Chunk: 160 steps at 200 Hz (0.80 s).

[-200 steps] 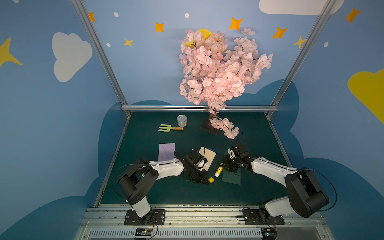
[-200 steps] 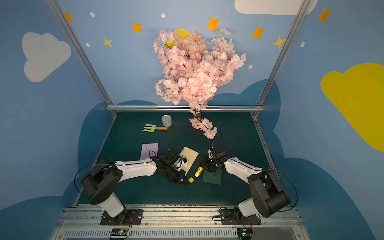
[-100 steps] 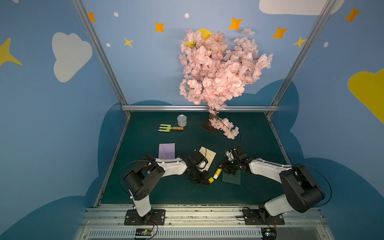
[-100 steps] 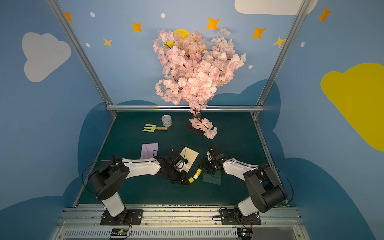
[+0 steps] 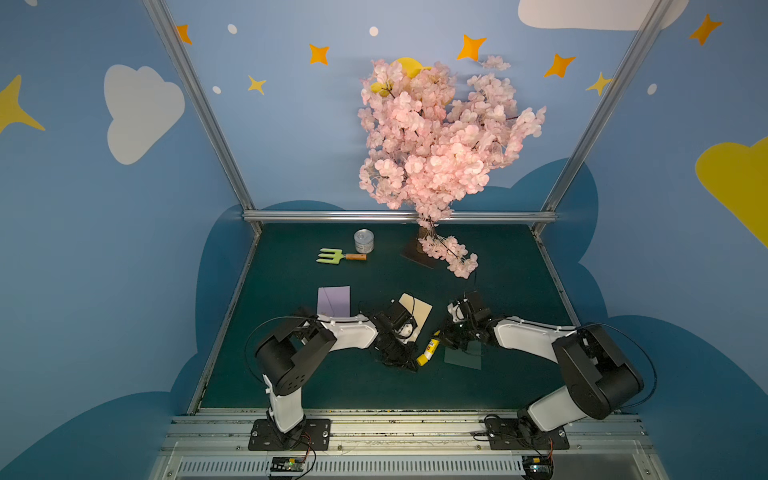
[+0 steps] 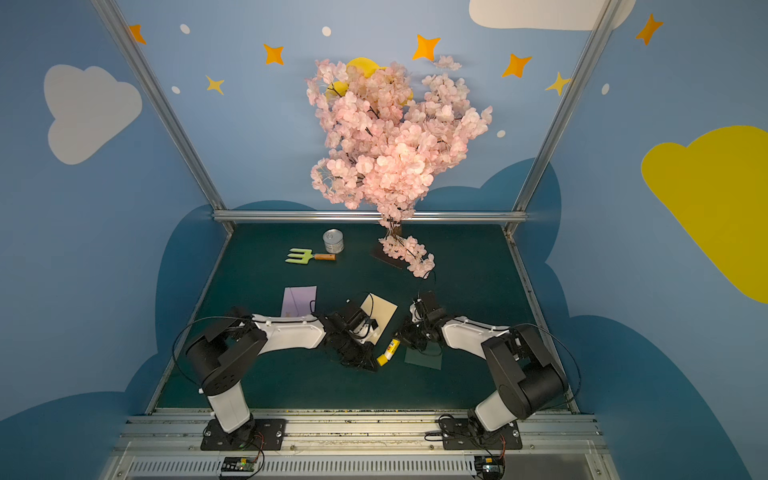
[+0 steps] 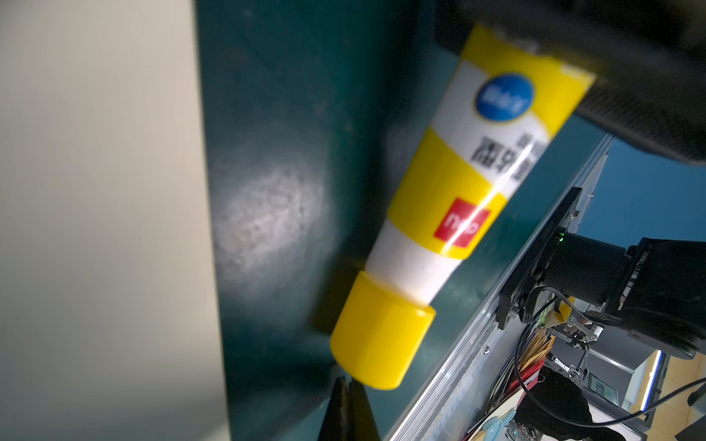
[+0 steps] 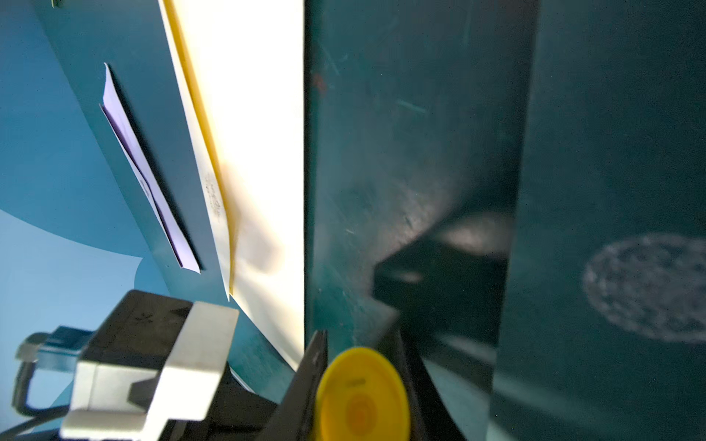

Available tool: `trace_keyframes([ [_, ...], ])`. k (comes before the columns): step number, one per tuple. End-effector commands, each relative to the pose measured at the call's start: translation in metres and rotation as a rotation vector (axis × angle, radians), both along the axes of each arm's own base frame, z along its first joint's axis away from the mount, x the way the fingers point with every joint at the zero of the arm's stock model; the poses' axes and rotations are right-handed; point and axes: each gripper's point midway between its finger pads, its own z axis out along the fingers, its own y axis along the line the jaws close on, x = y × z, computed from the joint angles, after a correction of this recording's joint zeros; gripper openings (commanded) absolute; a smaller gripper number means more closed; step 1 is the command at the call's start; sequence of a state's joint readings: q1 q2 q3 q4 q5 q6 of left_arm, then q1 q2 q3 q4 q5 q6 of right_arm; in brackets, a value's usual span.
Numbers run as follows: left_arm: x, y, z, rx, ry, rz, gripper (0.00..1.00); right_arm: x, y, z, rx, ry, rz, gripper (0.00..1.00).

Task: Seal the envelope with a glue stick
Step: Close the lid of the glue stick.

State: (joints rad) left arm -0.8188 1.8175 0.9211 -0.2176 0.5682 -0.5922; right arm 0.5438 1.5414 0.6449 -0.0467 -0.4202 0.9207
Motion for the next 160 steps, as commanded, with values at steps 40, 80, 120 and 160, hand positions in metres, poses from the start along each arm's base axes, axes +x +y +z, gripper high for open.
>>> trace_keyframes([
  [40, 0.008, -0.014, 0.004, -0.034, -0.006, -0.006, 0.02, -0.001, 0.016, -0.002, 0.023, 0.008, 0.029, 0.00],
  [80, 0.007, -0.015, 0.004, -0.043, 0.008, -0.010, 0.02, 0.009, 0.026, 0.013, 0.051, -0.022, 0.037, 0.00],
  [120, 0.006, -0.015, 0.002, -0.042, 0.014, -0.017, 0.03, 0.008, 0.030, 0.020, 0.080, -0.021, 0.045, 0.00],
  [160, 0.004, -0.013, 0.001, -0.035, 0.021, -0.026, 0.02, 0.007, 0.024, 0.024, 0.042, -0.042, 0.055, 0.00],
])
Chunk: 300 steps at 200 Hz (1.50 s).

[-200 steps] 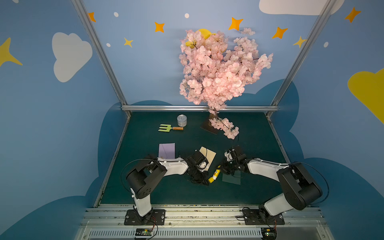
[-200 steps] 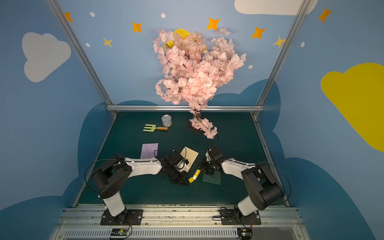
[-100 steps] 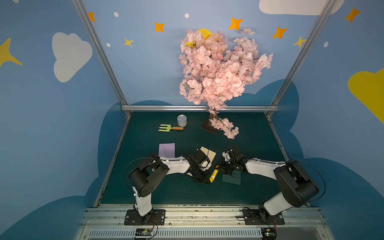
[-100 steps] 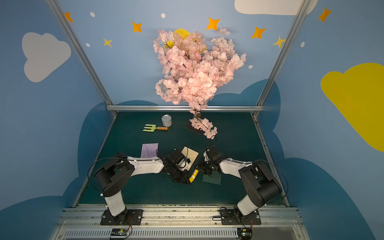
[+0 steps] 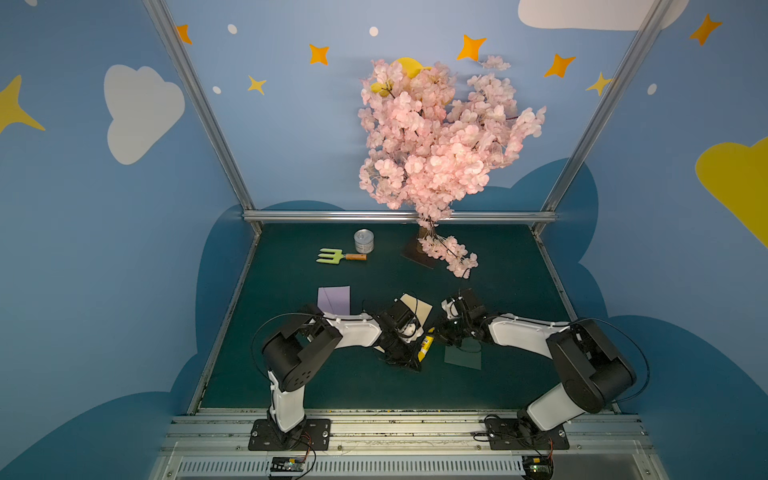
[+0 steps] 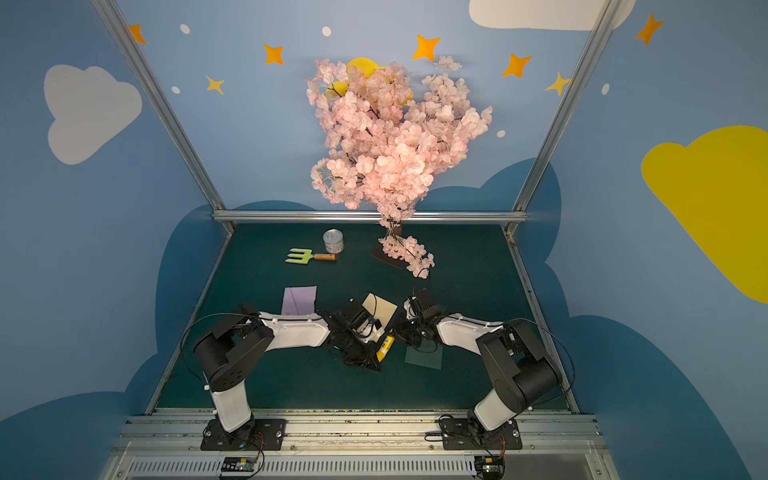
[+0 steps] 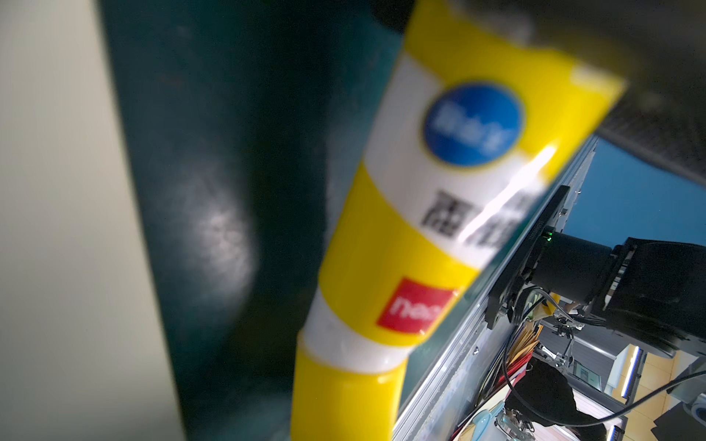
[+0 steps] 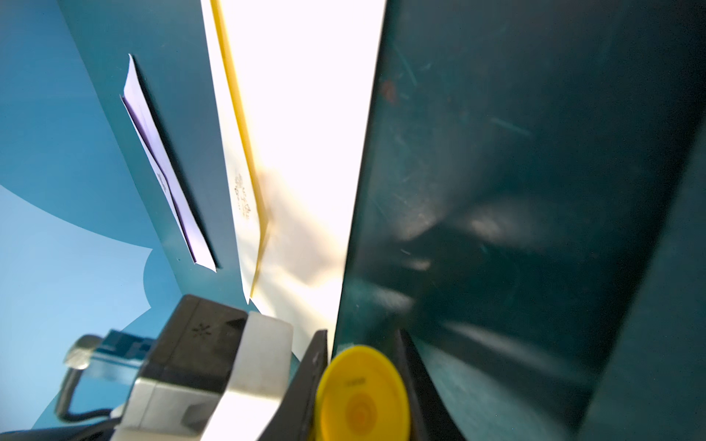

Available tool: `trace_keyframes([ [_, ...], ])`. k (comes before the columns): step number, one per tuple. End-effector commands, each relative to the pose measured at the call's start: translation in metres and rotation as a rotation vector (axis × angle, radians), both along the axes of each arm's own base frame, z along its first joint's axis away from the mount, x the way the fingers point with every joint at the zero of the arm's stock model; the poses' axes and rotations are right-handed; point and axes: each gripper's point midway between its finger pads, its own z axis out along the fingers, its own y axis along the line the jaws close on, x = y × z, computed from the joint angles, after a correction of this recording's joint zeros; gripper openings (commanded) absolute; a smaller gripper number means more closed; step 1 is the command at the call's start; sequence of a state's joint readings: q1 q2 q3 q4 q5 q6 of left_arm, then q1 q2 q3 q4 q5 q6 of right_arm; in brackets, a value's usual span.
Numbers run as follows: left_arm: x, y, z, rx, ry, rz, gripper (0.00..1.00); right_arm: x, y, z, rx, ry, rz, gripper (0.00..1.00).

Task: Seal the envelope with a glue stick
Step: Close the lid of the glue stick.

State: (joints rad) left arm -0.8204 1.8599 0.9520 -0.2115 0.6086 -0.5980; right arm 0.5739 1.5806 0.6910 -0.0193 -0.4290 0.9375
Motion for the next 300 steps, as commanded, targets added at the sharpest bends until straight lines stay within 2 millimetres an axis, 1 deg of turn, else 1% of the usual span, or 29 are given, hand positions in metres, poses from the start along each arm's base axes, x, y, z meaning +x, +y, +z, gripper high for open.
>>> trace_keyframes([
  [1, 0.004, -0.005, 0.002, -0.015, -0.014, -0.015, 0.03, 0.000, 0.005, 0.017, 0.014, -0.028, 0.032, 0.00],
  [30, 0.000, -0.005, 0.004, -0.027, 0.003, -0.028, 0.02, 0.004, -0.003, 0.021, -0.014, -0.052, 0.022, 0.00],
  [51, -0.003, -0.003, 0.006, -0.027, 0.002, -0.049, 0.02, 0.007, -0.003, 0.021, -0.019, -0.059, 0.022, 0.00],
  [82, 0.001, 0.002, 0.009, -0.011, -0.011, -0.039, 0.03, 0.005, -0.005, 0.009, -0.054, -0.050, 0.029, 0.00],
  [96, 0.002, 0.002, 0.012, -0.021, -0.015, -0.034, 0.02, 0.004, -0.008, 0.004, -0.071, -0.046, 0.025, 0.00],
  [114, 0.003, 0.000, 0.013, -0.029, -0.014, -0.030, 0.03, 0.004, -0.005, 0.003, -0.060, -0.043, 0.029, 0.00],
  [131, 0.002, -0.002, 0.009, -0.033, -0.002, -0.032, 0.03, 0.005, -0.002, 0.004, -0.052, -0.045, 0.030, 0.00],
  [171, 0.001, -0.004, 0.009, -0.047, 0.004, -0.030, 0.03, 0.007, -0.003, 0.003, -0.045, -0.043, 0.009, 0.00],
  [195, 0.000, -0.006, 0.006, -0.058, 0.014, -0.029, 0.02, 0.009, 0.005, 0.004, -0.007, -0.035, 0.006, 0.00],
  [218, 0.000, -0.008, 0.006, -0.066, 0.017, -0.030, 0.02, 0.006, 0.011, 0.005, 0.000, -0.032, 0.024, 0.00],
  [265, -0.001, -0.011, 0.007, -0.091, 0.027, -0.030, 0.02, 0.004, 0.011, 0.001, -0.016, -0.032, 0.023, 0.00],
  [281, -0.001, -0.010, 0.009, -0.093, 0.020, -0.027, 0.02, 0.005, 0.009, -0.001, -0.023, -0.031, 0.020, 0.00],
  [300, 0.001, -0.005, 0.004, -0.062, 0.007, -0.024, 0.03, 0.002, 0.016, 0.000, 0.000, -0.025, 0.043, 0.00],
])
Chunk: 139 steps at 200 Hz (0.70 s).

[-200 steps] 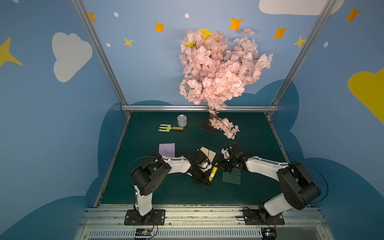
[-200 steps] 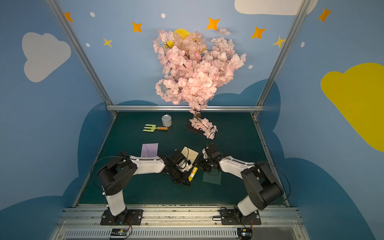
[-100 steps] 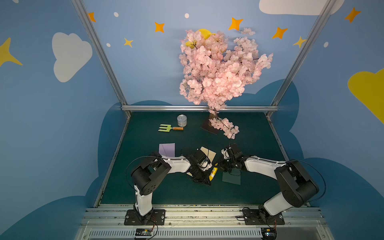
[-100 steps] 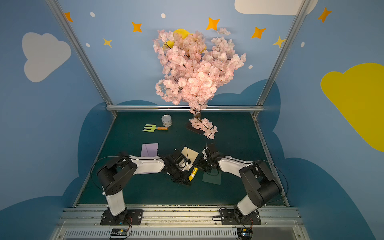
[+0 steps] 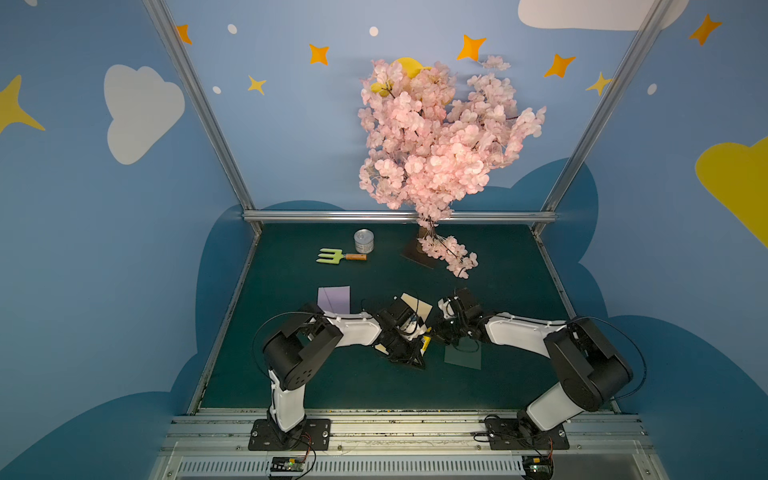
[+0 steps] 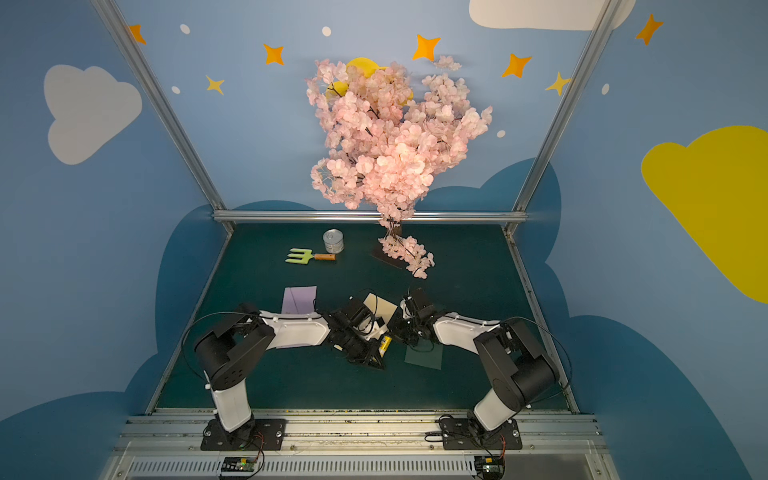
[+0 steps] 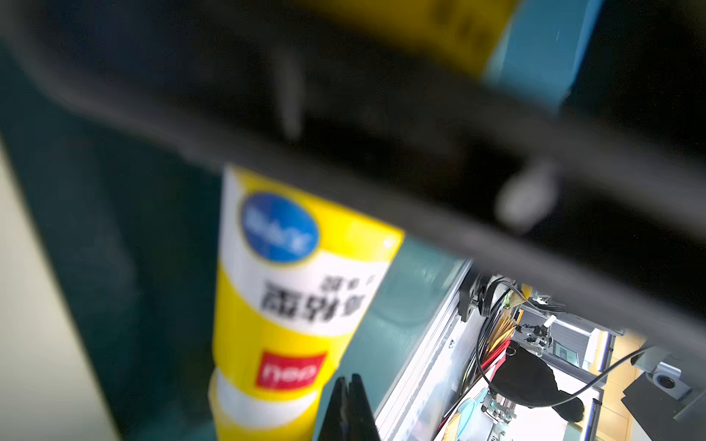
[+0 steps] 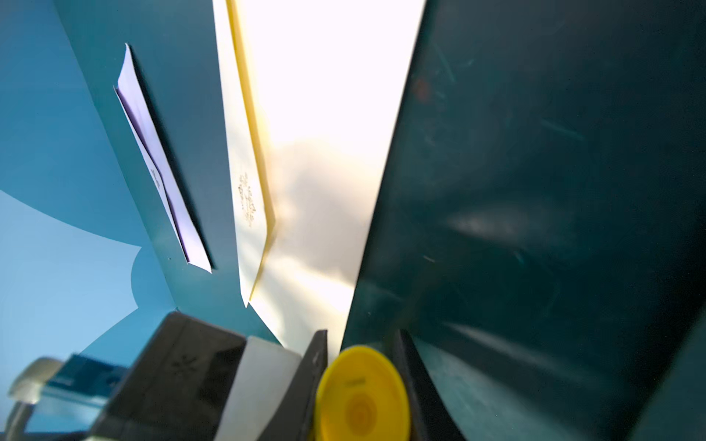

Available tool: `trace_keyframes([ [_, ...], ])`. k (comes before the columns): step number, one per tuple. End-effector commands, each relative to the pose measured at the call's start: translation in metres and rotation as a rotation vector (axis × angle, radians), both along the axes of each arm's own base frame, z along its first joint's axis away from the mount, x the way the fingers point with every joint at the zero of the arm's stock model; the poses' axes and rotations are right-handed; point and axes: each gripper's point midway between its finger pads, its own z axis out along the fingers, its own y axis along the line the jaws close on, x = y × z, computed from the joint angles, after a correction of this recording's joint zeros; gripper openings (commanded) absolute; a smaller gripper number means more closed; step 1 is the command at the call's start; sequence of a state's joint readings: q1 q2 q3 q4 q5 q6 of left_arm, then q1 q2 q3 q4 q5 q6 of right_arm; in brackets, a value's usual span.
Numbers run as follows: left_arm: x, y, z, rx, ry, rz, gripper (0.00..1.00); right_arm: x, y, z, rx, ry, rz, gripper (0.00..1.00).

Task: Seal the envelope with a glue stick
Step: Close the lid of the glue stick.

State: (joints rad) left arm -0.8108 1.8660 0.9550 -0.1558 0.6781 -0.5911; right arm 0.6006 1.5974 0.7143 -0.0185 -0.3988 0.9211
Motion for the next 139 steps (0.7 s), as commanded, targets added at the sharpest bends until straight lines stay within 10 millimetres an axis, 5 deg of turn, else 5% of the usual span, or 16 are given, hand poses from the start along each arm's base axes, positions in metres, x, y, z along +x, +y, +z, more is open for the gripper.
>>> trace_keyframes([
  [1, -0.002, 0.005, -0.006, 0.024, 0.000, -0.004, 0.02, 0.000, 0.009, 0.000, 0.022, 0.006, 0.023, 0.00],
  [42, 0.001, 0.013, -0.003, 0.032, -0.025, -0.015, 0.03, -0.007, 0.007, -0.007, -0.012, 0.034, 0.061, 0.00],
  [108, 0.017, 0.015, 0.058, -0.080, -0.088, 0.035, 0.03, -0.003, 0.006, -0.009, -0.013, 0.032, 0.050, 0.00],
  [139, 0.008, 0.032, 0.065, -0.050, -0.089, 0.046, 0.03, -0.004, 0.007, -0.009, -0.008, 0.037, 0.049, 0.00],
])
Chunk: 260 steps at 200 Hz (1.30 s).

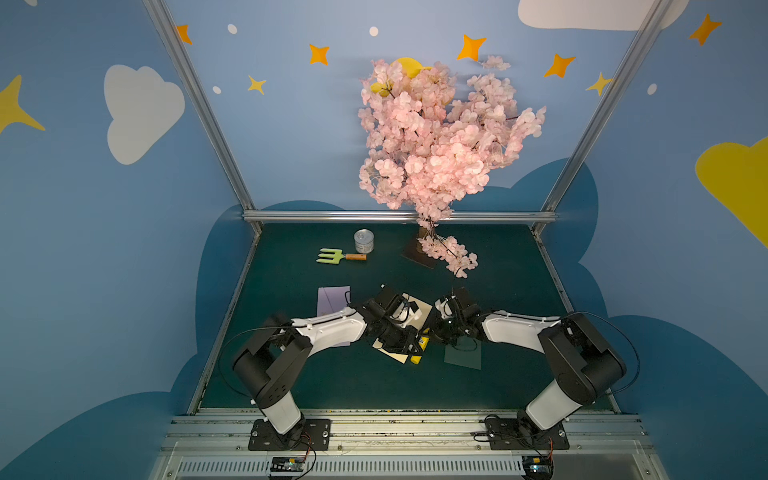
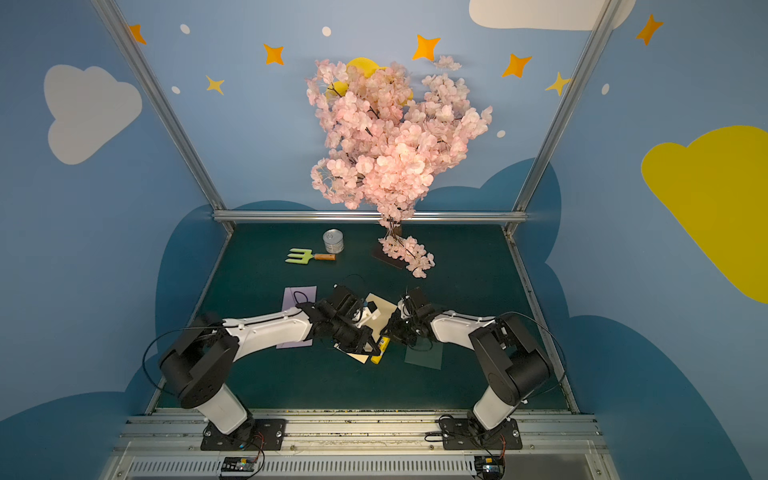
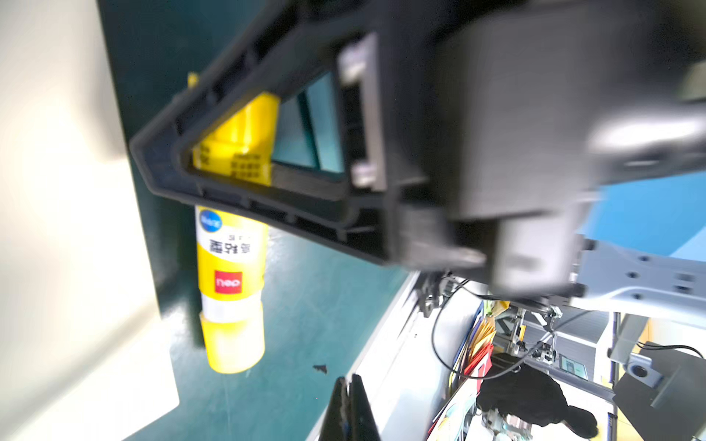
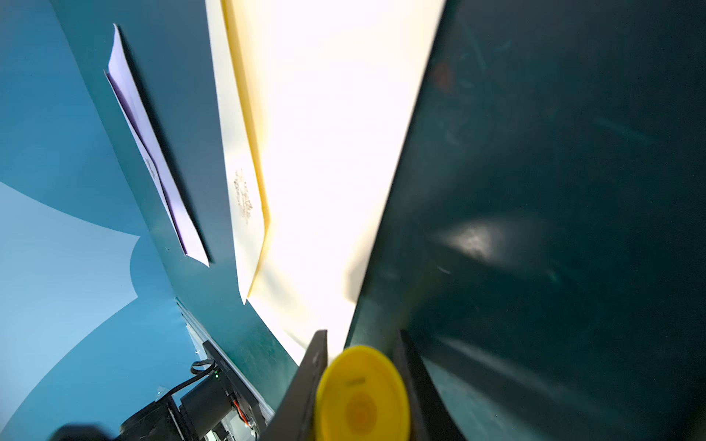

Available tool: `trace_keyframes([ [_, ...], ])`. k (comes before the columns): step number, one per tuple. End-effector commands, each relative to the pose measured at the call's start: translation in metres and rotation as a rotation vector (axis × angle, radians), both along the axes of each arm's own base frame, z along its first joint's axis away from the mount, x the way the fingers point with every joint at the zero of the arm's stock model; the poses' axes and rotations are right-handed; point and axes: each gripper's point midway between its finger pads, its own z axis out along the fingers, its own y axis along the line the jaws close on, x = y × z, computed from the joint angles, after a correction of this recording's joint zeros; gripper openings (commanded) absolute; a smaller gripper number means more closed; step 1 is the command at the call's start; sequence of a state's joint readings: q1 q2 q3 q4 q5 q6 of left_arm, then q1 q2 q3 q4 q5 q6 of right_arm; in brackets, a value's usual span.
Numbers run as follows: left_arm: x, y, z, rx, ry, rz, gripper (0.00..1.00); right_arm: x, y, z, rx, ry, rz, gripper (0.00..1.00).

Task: Seal the envelope with a glue stick
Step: Close the lid of the glue stick.

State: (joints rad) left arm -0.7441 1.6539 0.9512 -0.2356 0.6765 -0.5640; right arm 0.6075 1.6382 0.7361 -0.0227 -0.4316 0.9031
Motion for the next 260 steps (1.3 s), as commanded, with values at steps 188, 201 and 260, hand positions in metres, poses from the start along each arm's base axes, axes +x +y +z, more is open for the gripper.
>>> trace_keyframes([
  [188, -0.022, 0.013, -0.073, 0.178, 0.075, 0.097, 0.02, -0.002, 0.002, 0.000, 0.037, 0.021, -0.003, 0.00],
  [201, -0.021, 0.016, -0.075, 0.188, 0.075, 0.106, 0.02, -0.002, 0.002, 0.001, 0.039, 0.019, -0.002, 0.00],
  [260, -0.014, 0.015, -0.075, 0.183, 0.068, 0.125, 0.03, -0.008, 0.005, 0.005, 0.064, 0.027, 0.002, 0.00],
])
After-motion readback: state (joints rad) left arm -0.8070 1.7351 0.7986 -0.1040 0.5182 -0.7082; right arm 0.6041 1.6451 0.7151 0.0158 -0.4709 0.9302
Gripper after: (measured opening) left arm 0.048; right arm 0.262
